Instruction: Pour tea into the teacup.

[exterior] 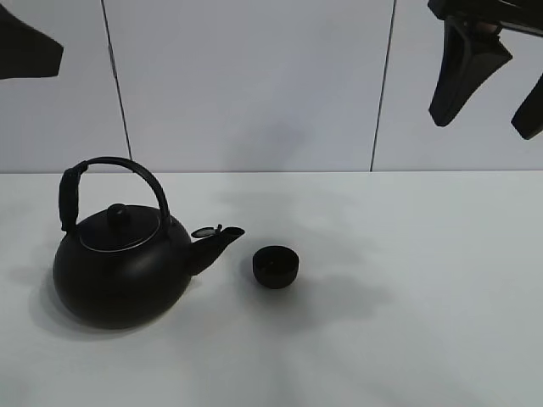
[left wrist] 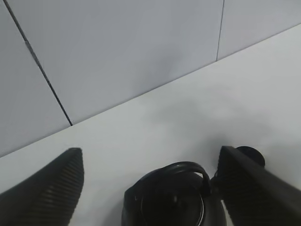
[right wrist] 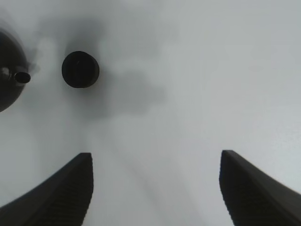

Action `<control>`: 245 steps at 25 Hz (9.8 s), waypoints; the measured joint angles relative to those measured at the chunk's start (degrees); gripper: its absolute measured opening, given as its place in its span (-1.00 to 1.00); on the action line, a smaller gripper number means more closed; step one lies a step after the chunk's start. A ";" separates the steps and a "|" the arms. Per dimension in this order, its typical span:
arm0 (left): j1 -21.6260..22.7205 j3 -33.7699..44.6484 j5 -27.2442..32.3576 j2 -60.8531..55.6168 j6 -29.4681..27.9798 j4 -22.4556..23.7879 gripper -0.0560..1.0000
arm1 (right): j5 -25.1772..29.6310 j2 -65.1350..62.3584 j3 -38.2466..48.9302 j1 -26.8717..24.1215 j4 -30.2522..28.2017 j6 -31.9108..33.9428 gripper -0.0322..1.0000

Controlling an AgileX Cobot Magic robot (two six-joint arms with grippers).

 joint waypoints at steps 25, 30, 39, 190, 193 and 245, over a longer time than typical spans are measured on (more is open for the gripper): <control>0.00 8.87 -15.40 0.00 -36.72 0.21 0.17 | -2.16 0.00 0.00 0.00 0.00 0.00 0.07; 0.00 11.45 -25.80 0.00 -42.29 18.75 0.17 | -2.27 0.00 0.00 0.00 -0.19 0.00 0.07; 0.00 18.84 -37.78 1.84 -45.14 41.14 0.17 | -2.51 0.00 0.00 0.00 -0.37 0.00 0.07; -9.16 0.32 -50.54 42.14 -24.53 23.88 -0.67 | -8.60 0.00 0.02 0.00 -0.37 -0.16 0.07; -9.16 0.25 -50.54 42.14 -23.76 23.89 -0.67 | -8.93 0.00 0.02 0.00 -0.37 -0.16 0.07; -9.20 -3.77 -46.30 42.14 -16.75 23.82 -0.67 | -9.01 0.00 0.02 0.00 -0.37 -0.16 0.07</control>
